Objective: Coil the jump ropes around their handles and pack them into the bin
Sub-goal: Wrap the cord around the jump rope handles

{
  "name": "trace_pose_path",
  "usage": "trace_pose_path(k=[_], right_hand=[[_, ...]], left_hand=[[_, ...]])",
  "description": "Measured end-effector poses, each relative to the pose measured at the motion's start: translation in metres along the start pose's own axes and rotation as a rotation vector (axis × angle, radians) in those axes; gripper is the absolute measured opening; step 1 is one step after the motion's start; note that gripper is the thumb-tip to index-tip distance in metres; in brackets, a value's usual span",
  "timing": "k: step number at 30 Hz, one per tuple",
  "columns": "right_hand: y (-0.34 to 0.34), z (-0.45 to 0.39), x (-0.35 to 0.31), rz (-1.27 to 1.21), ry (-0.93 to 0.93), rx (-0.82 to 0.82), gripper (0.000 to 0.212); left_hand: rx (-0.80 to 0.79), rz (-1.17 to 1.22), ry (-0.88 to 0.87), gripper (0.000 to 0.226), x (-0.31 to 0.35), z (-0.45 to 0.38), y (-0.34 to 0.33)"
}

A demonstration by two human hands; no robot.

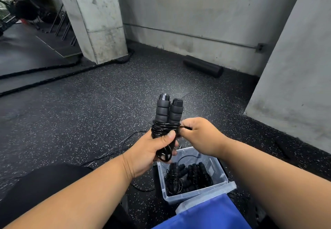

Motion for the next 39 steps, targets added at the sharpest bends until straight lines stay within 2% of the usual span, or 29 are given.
trace_pose_path(k=[1,3,5,8,10,12,14,20,22,24,27,31,34,36,39], right_hand=[[-0.001,0.0,0.004,-0.086,-0.04,-0.019,0.025],[0.004,0.003,0.0,-0.02,-0.051,-0.034,0.036],[0.01,0.004,-0.015,0.258,0.044,-0.036,0.039],[0.004,0.008,-0.034,0.666,0.183,-0.112,0.034],[-0.003,0.01,-0.044,0.816,0.273,-0.182,0.027],[-0.001,0.012,-0.053,0.828,0.308,-0.219,0.022],[0.003,0.01,-0.055,0.786,0.278,-0.241,0.03],[-0.015,0.017,-0.047,0.517,0.143,-0.449,0.032],[-0.022,0.018,-0.035,0.336,0.041,-0.546,0.033],[-0.023,0.015,-0.019,0.045,-0.066,-0.594,0.029],[-0.015,0.008,0.001,-0.45,-0.183,-0.53,0.021],[-0.027,0.009,0.004,-0.788,-0.219,-0.497,0.009],[-0.04,0.006,0.006,-0.912,-0.227,-0.445,0.013],[-0.044,0.003,0.016,-0.9,-0.265,-0.394,0.017],[-0.042,-0.001,0.039,-0.707,-0.348,-0.3,0.03]], left_hand=[[0.021,-0.021,-0.003,0.05,0.001,-0.001,0.003],[0.083,-0.103,-0.031,0.049,0.004,-0.005,0.017],[0.146,-0.251,-0.056,0.045,0.004,-0.01,0.034],[0.131,-0.506,-0.024,0.061,0.0,-0.012,0.041],[0.103,-0.732,0.022,0.067,-0.003,-0.01,0.038],[0.063,-1.001,0.065,0.066,-0.006,-0.008,0.038],[-0.047,-1.198,0.086,0.062,-0.009,-0.004,0.035],[-0.354,-1.488,-0.01,0.059,-0.01,0.01,-0.008],[-0.415,-1.439,-0.065,0.056,-0.015,0.013,-0.018],[-0.399,-1.296,-0.088,0.055,-0.014,0.015,-0.022],[-0.303,-1.056,-0.099,0.062,-0.005,0.012,-0.024],[-0.221,-0.843,-0.116,0.078,0.001,0.012,-0.025],[-0.139,-0.78,-0.091,0.078,0.005,0.012,-0.019],[-0.055,-0.724,-0.091,0.078,0.008,0.011,-0.014],[-0.012,-0.674,-0.121,0.106,0.006,0.009,-0.011]])
Point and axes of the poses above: each hand's wrist, its own z-axis away from the middle knuckle, its own y-axis out of the back of the hand, x = y × z, the point moved 8 cm from there along -z, towards the middle knuckle, and after that the axes turned 9 degrees about -z, right-handed, at the moved point
